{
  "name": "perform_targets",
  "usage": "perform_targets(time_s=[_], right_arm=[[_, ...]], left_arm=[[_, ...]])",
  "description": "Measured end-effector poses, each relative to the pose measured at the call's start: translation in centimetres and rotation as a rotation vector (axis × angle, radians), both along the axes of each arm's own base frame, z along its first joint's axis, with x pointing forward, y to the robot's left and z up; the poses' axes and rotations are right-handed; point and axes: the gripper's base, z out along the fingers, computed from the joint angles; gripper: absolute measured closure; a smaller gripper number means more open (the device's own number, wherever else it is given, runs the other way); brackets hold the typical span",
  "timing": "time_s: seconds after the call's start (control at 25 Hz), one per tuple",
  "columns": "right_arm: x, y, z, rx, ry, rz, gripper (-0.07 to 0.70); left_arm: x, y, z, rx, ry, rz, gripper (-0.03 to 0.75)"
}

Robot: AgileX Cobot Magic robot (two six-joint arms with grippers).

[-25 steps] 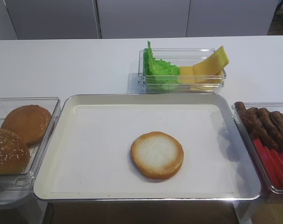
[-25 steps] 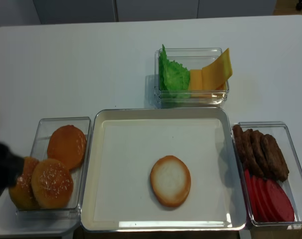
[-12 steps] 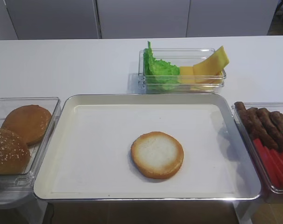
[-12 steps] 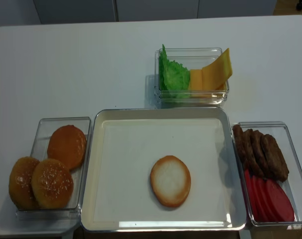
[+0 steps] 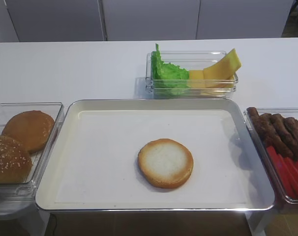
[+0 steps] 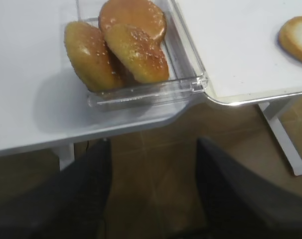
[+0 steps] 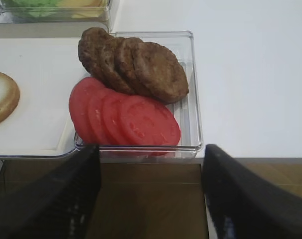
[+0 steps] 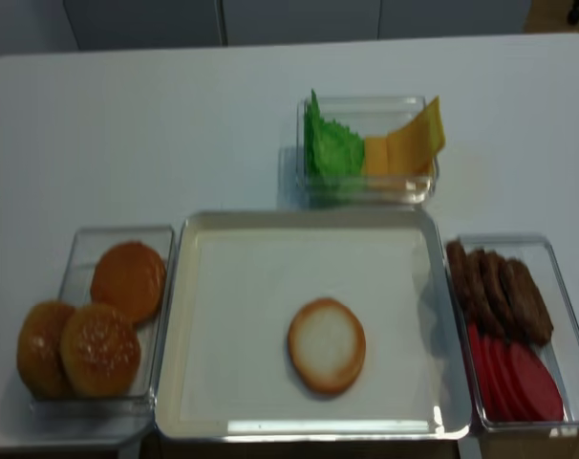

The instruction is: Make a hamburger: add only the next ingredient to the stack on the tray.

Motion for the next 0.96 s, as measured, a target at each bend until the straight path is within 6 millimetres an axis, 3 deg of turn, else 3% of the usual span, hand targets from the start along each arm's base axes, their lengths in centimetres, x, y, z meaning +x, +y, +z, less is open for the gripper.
perform_targets(time_s=[0.24, 0.96], right_arm=[[0.0, 0.0, 0.0, 0.0, 0.0, 0.0, 0.136], [0.0, 0.0, 0.0, 0.0, 0.0, 0.0, 0.136]], left_arm=[[0.64, -0.08, 0.18, 0.027, -0.08, -0.022, 0.326], [0.89, -0.08, -0.38, 0.06, -0.067, -0.025, 0.341]])
